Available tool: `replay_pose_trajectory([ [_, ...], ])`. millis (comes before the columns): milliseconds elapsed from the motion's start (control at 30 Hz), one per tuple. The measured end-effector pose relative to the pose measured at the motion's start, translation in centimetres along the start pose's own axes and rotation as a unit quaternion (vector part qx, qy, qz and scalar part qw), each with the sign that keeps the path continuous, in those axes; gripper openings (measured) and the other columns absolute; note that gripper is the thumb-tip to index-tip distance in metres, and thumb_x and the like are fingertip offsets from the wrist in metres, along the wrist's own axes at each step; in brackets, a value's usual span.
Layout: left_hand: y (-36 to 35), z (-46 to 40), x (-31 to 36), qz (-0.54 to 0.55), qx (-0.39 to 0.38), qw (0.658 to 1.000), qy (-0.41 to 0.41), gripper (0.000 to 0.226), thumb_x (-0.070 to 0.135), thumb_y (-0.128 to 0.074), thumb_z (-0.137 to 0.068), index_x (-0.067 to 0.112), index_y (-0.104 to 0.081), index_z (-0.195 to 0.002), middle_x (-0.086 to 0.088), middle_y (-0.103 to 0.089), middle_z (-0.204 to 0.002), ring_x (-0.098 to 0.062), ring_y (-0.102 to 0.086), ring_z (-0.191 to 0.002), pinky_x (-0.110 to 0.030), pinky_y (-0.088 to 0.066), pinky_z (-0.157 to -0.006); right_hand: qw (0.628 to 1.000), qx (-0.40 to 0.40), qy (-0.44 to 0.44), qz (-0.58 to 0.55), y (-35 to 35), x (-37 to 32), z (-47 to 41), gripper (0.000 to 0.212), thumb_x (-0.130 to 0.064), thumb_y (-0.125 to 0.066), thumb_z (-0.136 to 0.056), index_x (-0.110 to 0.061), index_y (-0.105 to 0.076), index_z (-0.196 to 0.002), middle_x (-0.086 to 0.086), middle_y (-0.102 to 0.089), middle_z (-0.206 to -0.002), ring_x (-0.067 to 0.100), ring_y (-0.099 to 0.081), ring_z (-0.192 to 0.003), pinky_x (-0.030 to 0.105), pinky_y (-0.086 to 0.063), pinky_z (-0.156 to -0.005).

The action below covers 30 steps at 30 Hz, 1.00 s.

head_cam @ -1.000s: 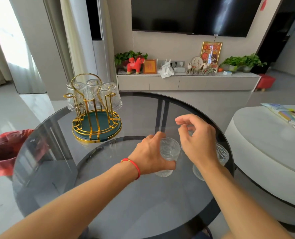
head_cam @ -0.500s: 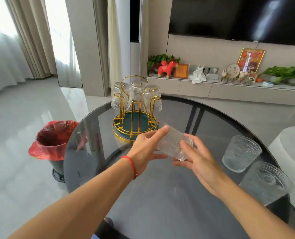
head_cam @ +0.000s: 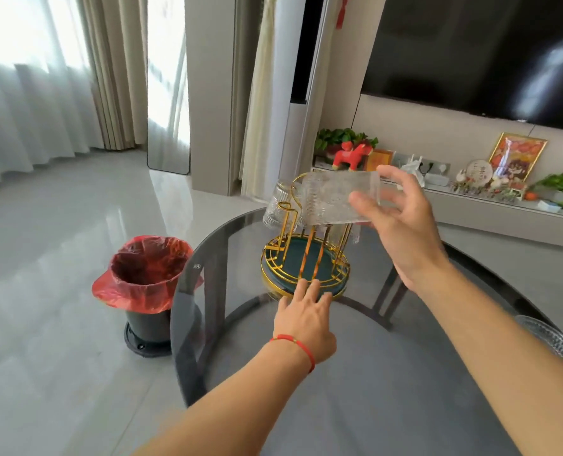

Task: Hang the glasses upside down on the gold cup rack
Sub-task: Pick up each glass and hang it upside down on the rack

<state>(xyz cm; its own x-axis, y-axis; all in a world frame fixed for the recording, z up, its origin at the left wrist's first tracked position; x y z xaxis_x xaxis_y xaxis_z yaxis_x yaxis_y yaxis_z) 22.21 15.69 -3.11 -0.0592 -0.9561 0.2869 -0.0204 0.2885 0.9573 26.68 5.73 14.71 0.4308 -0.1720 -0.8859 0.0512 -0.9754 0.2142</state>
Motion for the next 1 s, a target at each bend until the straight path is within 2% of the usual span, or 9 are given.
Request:
replay_pose_trajectory([
  [67, -0.2, 0.1, 0.2, -0.027, -0.014, 1.0, 0.003, 0.07, 0.034, -0.062, -0.091, 0.018, -0.035, -0.153, -0.011, -0.018, -0.167, -0.034, -0.006, -0.155, -0.057, -0.03, -0.119, 0.999, 0.001, 0.015, 0.046, -1.6, -1.2, -2.4, 0.075, -0.059, -0.081, -0.072, -0.03, -0.055, -0.137, -0.004, -0.061, -0.141, 0.02, -0.061, -0.129, 0.051, -0.053, -0.108],
  [167, -0.2, 0.1, 0.2, -0.047, -0.025, 0.999, 0.003, 0.067, 0.034, -0.06, -0.091, 0.017, -0.038, -0.152, -0.013, -0.012, -0.169, -0.035, -0.002, -0.156, -0.06, -0.029, -0.118, 0.993, -0.017, 0.022, 0.113, -4.2, -1.6, -4.9, 0.07, -0.053, -0.08, -0.079, -0.026, -0.054, -0.139, -0.005, -0.057, -0.14, 0.018, -0.055, -0.131, 0.051, -0.052, -0.108],
  [233, -0.3, 0.2, 0.1, -0.046, -0.031, 0.998, 0.005, 0.066, 0.033, -0.06, -0.092, 0.016, -0.038, -0.152, -0.013, -0.009, -0.17, -0.034, 0.0, -0.157, -0.061, -0.028, -0.117, 0.988, -0.023, 0.017, 0.149, -5.3, -0.8, -5.9, 0.07, -0.049, -0.08, -0.084, -0.023, -0.053, -0.143, -0.001, -0.056, -0.145, 0.019, -0.052, -0.134, 0.045, -0.048, -0.111],
  [333, -0.2, 0.2, 0.0, -0.035, -0.037, 0.999, 0.008, 0.067, 0.034, -0.06, -0.092, 0.014, -0.037, -0.152, -0.012, -0.008, -0.171, -0.035, 0.002, -0.157, -0.063, -0.028, -0.117, 0.982, -0.031, 0.011, 0.185, -6.8, 0.5, -6.0, 0.071, -0.046, -0.078, -0.088, -0.019, -0.052, -0.149, 0.004, -0.055, -0.153, 0.023, -0.051, -0.139, 0.036, -0.043, -0.105],
  [600, -0.2, 0.2, 0.2, -0.045, -0.044, 0.998, 0.015, 0.065, 0.033, -0.06, -0.093, 0.012, -0.037, -0.15, -0.013, -0.008, -0.17, -0.035, 0.002, -0.156, -0.062, -0.034, -0.113, 0.94, -0.106, 0.034, 0.322, -11.2, 1.8, -5.2, 0.074, -0.048, -0.074, -0.09, -0.015, -0.052, -0.153, 0.009, -0.056, -0.158, 0.03, -0.051, -0.145, 0.05, -0.045, -0.115],
  [833, 0.1, 0.2, 0.1, -0.054, -0.034, 0.998, 0.015, 0.059, 0.034, -0.06, -0.092, 0.011, -0.044, -0.144, -0.011, -0.015, -0.167, -0.032, -0.004, -0.155, -0.059, -0.04, -0.107, 0.892, -0.155, 0.059, 0.421, -13.6, 3.1, -4.2, 0.071, -0.053, -0.062, -0.097, -0.017, -0.048, -0.157, 0.013, -0.055, -0.157, 0.034, -0.051, -0.143, 0.049, -0.049, -0.105],
  [1000, 0.1, 0.3, 0.0, -0.068, -0.03, 0.997, 0.017, 0.055, 0.033, -0.058, -0.092, 0.012, -0.046, -0.142, -0.009, -0.015, -0.167, -0.03, -0.003, -0.156, -0.057, -0.042, -0.105, 0.878, -0.168, 0.07, 0.443, -12.7, 3.0, -3.0, 0.07, -0.051, -0.057, -0.1, -0.014, -0.042, -0.158, 0.011, -0.047, -0.162, 0.032, -0.043, -0.149, 0.051, -0.042, -0.115],
])
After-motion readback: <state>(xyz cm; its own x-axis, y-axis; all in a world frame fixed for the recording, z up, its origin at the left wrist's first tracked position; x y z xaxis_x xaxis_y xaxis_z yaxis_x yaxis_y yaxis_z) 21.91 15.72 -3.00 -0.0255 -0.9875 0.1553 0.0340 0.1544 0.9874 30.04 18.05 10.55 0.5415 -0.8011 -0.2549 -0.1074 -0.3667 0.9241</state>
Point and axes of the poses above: each hand's wrist, its own z-axis away from the middle knuckle, its own y-axis out of the back of the hand, x = y × z, the point moved 10 cm from there along -z, towards the middle knuckle
